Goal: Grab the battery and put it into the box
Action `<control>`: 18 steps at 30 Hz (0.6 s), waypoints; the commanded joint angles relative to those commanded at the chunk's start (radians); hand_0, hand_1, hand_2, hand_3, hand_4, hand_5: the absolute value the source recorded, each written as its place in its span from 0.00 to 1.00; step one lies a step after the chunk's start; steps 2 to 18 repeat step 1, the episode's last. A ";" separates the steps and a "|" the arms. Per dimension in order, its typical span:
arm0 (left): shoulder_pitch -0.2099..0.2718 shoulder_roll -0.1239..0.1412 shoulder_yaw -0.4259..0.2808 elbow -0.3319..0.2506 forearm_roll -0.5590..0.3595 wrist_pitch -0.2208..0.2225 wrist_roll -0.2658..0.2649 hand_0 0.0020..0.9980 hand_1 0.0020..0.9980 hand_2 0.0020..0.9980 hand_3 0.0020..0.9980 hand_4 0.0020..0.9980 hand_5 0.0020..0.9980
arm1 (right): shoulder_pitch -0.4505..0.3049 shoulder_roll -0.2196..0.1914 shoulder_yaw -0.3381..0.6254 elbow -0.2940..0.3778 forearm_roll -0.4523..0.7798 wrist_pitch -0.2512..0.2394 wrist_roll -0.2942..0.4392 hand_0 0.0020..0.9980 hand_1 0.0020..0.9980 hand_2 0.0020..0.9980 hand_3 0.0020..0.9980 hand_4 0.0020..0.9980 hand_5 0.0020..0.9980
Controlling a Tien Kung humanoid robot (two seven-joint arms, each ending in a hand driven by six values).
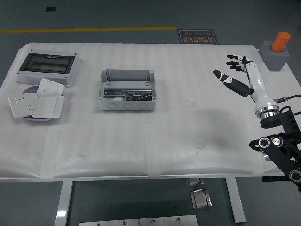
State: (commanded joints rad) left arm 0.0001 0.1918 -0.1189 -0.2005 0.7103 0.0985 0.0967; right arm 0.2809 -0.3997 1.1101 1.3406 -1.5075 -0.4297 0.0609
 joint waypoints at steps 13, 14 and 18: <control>-0.001 0.000 -0.001 0.000 0.002 -0.001 0.001 0.60 0.62 0.46 0.61 0.48 0.51 | -0.001 0.000 0.004 0.000 -0.001 0.000 -0.001 0.75 0.70 0.73 0.80 0.96 0.61; -0.001 0.000 -0.001 0.000 0.002 -0.001 0.001 0.60 0.62 0.46 0.61 0.48 0.51 | -0.001 0.000 0.004 0.000 -0.001 0.000 -0.001 0.75 0.70 0.73 0.80 0.96 0.61; -0.001 0.000 -0.001 0.000 0.002 -0.001 0.001 0.60 0.62 0.46 0.61 0.48 0.51 | -0.001 0.000 0.004 0.000 -0.001 0.000 -0.001 0.75 0.70 0.73 0.80 0.96 0.61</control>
